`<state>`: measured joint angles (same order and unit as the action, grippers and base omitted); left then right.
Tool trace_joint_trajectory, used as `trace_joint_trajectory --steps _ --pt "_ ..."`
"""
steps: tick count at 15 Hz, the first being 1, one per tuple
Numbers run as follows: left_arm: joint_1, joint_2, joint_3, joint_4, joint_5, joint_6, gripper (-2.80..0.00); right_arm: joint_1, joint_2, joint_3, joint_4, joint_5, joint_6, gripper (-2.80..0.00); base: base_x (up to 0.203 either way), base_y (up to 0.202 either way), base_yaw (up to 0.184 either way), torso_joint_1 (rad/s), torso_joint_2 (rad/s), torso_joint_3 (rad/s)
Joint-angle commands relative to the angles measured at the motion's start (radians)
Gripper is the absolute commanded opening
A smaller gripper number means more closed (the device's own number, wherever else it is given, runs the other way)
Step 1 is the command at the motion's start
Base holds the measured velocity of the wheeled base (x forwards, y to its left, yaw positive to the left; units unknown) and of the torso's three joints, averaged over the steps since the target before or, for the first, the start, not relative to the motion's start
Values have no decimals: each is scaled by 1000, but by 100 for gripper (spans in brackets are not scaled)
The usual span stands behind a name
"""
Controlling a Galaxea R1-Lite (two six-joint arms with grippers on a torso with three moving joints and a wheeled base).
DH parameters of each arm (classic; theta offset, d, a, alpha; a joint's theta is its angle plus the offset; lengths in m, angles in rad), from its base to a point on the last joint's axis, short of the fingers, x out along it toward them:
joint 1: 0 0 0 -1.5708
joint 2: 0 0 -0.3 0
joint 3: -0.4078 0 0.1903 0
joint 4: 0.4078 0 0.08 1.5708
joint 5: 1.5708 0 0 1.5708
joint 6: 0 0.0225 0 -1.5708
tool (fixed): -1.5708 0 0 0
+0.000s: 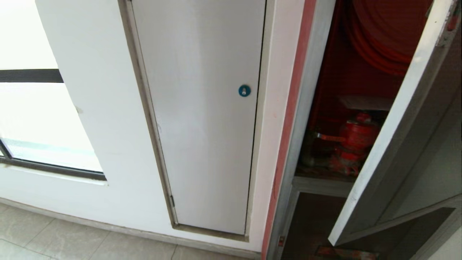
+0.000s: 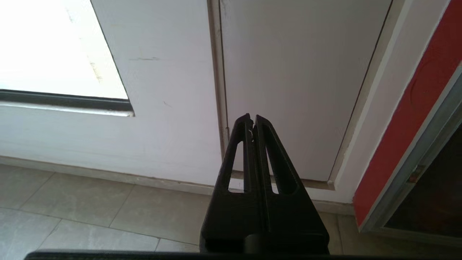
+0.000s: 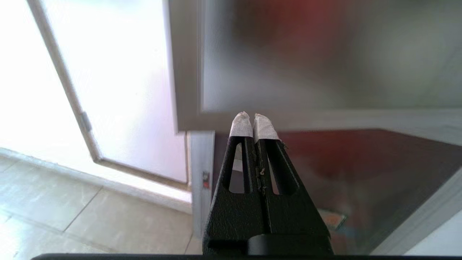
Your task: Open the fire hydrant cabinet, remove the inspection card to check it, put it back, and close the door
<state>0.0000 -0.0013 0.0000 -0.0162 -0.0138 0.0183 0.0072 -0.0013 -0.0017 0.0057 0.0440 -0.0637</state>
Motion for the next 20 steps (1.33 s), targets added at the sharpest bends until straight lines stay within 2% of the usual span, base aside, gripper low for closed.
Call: trace_joint_trajectory --steps 1,20 --pt "0 1 6 -1 0 0 -280 0 0 0 0 0 -1 -280 -198 0 -1 -4 6 4" --pt "0 1 6 -1 0 0 -280 0 0 0 0 0 -1 -280 -187 0 0 1 1 4"
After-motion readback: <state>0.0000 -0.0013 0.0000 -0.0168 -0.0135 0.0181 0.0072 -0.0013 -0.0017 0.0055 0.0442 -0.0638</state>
